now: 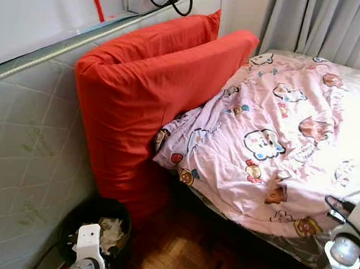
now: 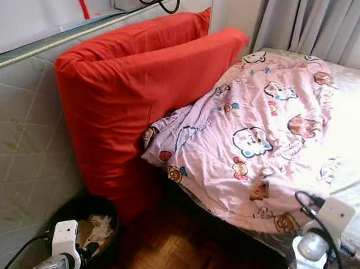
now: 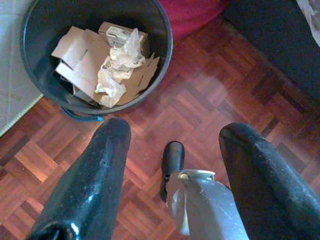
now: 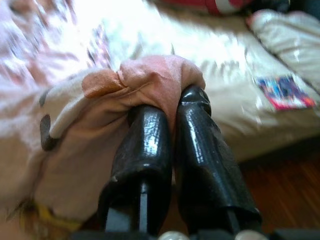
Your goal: Clean up the room
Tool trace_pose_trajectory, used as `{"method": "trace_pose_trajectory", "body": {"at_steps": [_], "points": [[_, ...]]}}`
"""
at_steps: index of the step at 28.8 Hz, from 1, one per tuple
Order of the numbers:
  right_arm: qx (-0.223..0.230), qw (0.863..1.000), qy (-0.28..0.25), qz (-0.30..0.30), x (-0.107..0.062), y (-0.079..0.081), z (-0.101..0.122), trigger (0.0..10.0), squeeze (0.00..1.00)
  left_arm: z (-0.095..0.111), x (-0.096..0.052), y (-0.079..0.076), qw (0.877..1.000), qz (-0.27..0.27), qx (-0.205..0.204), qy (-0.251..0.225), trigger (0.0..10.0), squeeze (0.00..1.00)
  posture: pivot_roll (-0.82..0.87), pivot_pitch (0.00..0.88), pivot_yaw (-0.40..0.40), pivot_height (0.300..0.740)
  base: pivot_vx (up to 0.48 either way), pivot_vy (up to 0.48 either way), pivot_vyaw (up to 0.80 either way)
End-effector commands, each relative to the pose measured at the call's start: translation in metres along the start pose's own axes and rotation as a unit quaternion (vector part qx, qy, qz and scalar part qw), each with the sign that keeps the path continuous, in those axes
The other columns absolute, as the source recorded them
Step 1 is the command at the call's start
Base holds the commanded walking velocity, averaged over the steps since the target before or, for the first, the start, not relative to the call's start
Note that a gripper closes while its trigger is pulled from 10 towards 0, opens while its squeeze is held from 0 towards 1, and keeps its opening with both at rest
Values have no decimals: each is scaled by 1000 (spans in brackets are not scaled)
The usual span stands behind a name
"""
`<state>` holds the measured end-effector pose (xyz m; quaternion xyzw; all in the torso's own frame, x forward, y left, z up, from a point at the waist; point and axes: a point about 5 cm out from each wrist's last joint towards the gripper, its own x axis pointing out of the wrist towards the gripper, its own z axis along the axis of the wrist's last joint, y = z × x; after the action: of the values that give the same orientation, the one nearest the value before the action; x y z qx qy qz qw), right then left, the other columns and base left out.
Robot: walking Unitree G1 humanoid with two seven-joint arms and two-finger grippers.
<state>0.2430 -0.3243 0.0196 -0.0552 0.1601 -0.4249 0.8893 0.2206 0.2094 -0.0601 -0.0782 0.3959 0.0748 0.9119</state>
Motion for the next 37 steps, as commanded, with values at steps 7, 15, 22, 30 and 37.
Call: {"method": "trace_pose_trajectory", "body": {"at_steps": [7,15,22,30,37], "points": [[-27,996,85,-2,-19,-13,-47,10000,0,0,0,4,1000,3,5,2,10000,0,84,0,42,740,0,0,0],[-26,990,135,-29,-27,-35,-71,10000,0,0,-1,4,1000,4,7,1,10000,0,79,0,47,740,0,0,0],[-18,989,141,-36,-25,-46,-73,10000,0,-1,-1,4,1000,4,8,3,10000,0,73,0,47,740,0,0,0],[-18,990,137,-16,-28,-44,-76,10000,0,-1,-1,5,1000,4,9,3,10000,0,70,0,51,740,0,0,0],[-18,990,137,-6,-27,-42,-74,10000,937,-1,-1,5,1000,5,11,4,10000,0,72,0,55,740,0,0,0]]}}
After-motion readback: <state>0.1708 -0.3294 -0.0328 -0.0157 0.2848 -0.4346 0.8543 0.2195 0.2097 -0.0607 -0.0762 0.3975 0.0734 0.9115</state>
